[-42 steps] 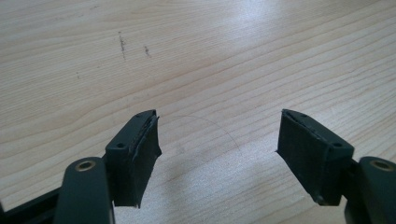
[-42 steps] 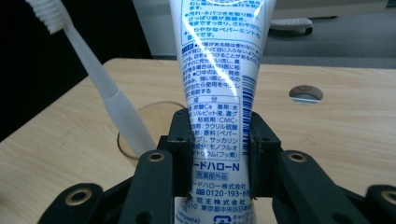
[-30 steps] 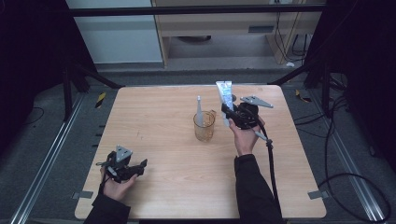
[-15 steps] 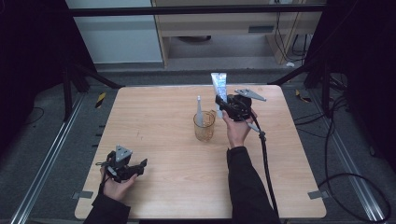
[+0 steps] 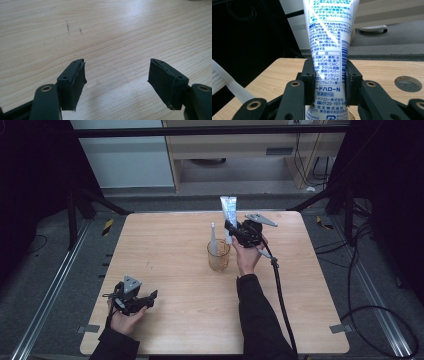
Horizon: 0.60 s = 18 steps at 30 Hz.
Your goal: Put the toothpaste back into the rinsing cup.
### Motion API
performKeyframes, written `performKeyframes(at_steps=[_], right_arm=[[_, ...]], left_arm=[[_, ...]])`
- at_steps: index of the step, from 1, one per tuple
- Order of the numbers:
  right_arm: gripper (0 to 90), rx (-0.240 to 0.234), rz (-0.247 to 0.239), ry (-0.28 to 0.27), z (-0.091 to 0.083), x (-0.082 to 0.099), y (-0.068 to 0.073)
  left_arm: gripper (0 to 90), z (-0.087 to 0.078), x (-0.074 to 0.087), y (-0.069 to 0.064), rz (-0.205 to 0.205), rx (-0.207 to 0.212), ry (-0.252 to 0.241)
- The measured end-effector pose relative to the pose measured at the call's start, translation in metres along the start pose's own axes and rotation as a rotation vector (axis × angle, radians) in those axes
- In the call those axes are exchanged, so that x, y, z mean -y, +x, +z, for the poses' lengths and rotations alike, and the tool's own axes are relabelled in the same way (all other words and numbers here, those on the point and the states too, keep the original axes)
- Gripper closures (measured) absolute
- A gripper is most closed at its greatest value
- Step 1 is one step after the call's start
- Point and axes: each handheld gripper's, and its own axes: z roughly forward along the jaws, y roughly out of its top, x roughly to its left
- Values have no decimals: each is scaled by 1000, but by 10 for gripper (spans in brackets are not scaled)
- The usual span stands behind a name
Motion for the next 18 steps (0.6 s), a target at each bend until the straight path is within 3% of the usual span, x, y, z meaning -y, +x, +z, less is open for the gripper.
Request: performKeyframes(at_steps=[18], right_arm=[[673, -2, 0, 34, 22, 22, 6]], left_arm=[[289, 0, 0, 0, 3, 2, 3]])
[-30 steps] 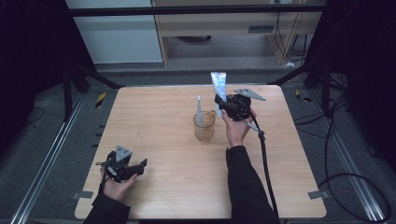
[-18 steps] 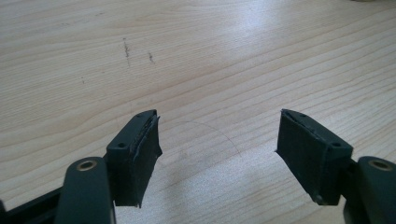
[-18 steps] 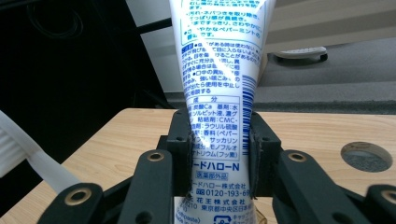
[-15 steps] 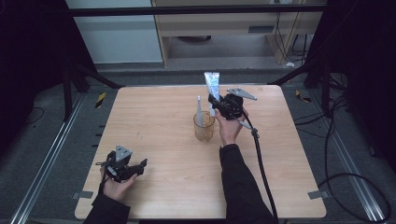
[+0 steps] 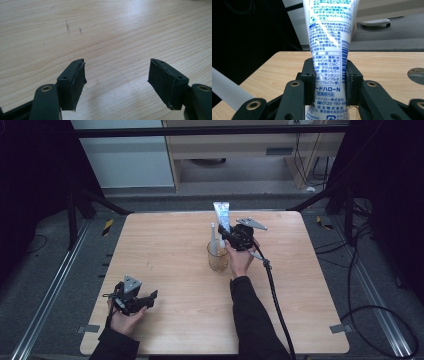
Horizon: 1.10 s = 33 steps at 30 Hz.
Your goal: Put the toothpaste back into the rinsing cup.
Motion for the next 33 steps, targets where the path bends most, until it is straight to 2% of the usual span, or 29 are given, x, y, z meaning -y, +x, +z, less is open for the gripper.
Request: performKeyframes(at_steps=[8, 18, 33], right_arm=[[669, 5, -5, 20, 4, 5, 1], [659, 13, -34, 53, 9, 12, 4], [628, -16, -51, 100, 8, 16, 5]], left_arm=[[290, 0, 0, 0, 1, 0, 0], [289, 0, 0, 0, 2, -1, 0], [289, 0, 0, 0, 1, -1, 2]])
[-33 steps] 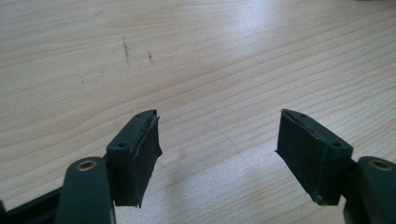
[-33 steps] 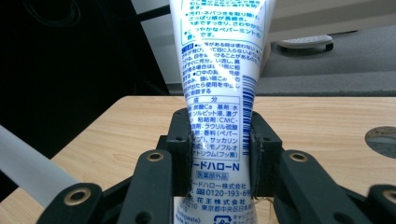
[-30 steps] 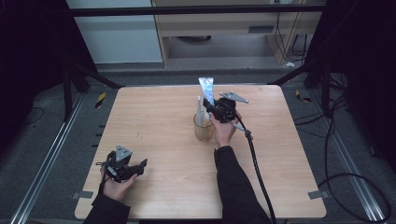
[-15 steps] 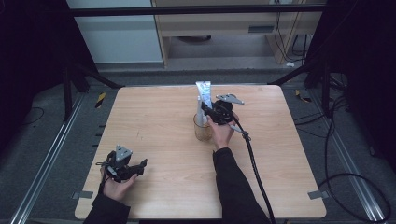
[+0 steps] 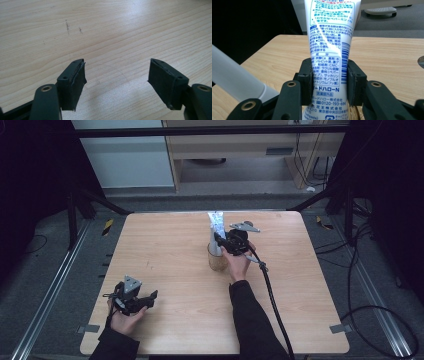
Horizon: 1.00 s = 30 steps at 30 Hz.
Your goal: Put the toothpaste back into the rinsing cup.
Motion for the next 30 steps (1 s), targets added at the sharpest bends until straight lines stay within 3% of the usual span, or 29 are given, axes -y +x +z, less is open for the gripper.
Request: performKeyframes(at_steps=[13, 20, 22, 30], right_arm=[[597, -3, -27, 37, -6, -2, 0], [534, -11, -56, 70, -17, -6, 2], [599, -10, -64, 58, -21, -6, 2], [557, 18, -102, 97, -45, -9, 1]], left_arm=[[289, 0, 0, 0, 1, 0, 1], [290, 0, 0, 0, -1, 0, 2], [290, 1, 0, 0, 0, 1, 3], [290, 0, 0, -2, 2, -1, 2]])
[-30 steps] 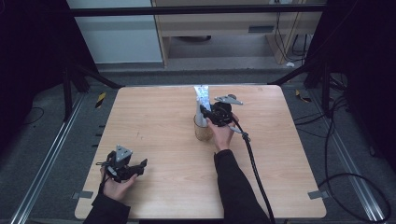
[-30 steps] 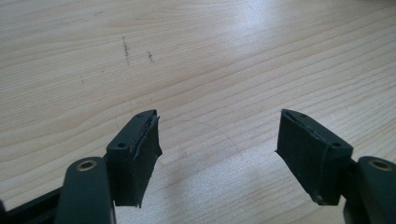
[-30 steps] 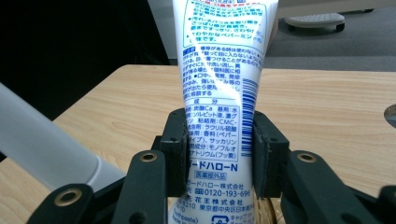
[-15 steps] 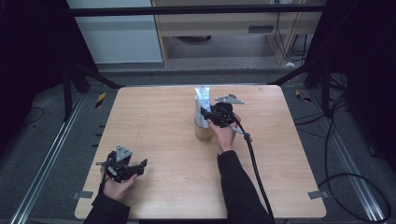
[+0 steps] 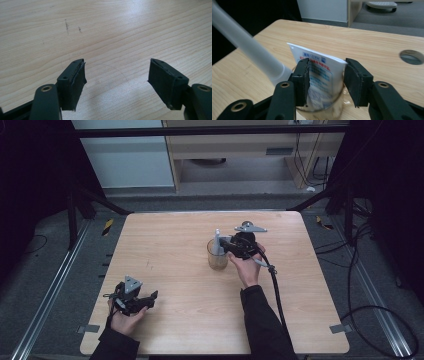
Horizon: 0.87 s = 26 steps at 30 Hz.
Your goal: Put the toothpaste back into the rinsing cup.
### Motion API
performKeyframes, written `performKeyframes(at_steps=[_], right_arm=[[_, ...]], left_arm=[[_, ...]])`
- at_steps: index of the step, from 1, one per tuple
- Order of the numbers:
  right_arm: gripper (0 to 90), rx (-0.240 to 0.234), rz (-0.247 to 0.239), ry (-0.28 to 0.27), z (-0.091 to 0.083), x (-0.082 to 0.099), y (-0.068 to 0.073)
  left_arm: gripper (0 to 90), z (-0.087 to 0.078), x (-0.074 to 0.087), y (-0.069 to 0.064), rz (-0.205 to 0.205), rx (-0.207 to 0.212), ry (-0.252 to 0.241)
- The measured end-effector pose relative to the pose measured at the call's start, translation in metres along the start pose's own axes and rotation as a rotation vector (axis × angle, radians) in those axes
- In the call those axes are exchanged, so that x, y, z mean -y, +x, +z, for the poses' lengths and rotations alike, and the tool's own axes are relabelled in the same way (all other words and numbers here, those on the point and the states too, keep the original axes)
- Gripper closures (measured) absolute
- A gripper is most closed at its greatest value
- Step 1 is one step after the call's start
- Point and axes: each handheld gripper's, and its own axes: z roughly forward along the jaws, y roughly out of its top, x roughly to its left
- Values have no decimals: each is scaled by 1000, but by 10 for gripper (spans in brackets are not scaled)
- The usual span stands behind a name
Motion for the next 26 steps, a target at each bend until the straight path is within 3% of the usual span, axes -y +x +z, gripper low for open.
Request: performKeyframes(at_steps=[7, 13, 17, 18, 23, 25, 26], right_arm=[[451, 14, -66, 31, -42, 12, -13], [350, 37, -88, 60, -68, 29, -26], [276, 79, -79, 92, -86, 48, -39], [234, 84, -60, 95, -94, 59, -46], [190, 94, -7, 107, -113, 81, -59], [160, 125, 6, 158, -122, 96, -70], [160, 125, 6, 158, -122, 96, -70]], left_arm=[[289, 1, 0, 0, -4, 6, 5], [286, 1, 0, 0, -4, 11, 8], [281, 1, 1, 2, -9, 12, 6], [272, 1, 1, 2, -8, 15, 7], [269, 1, 0, 5, -15, 14, 5], [269, 0, 0, 7, -19, 13, 5], [269, 0, 0, 7, -21, 12, 6]])
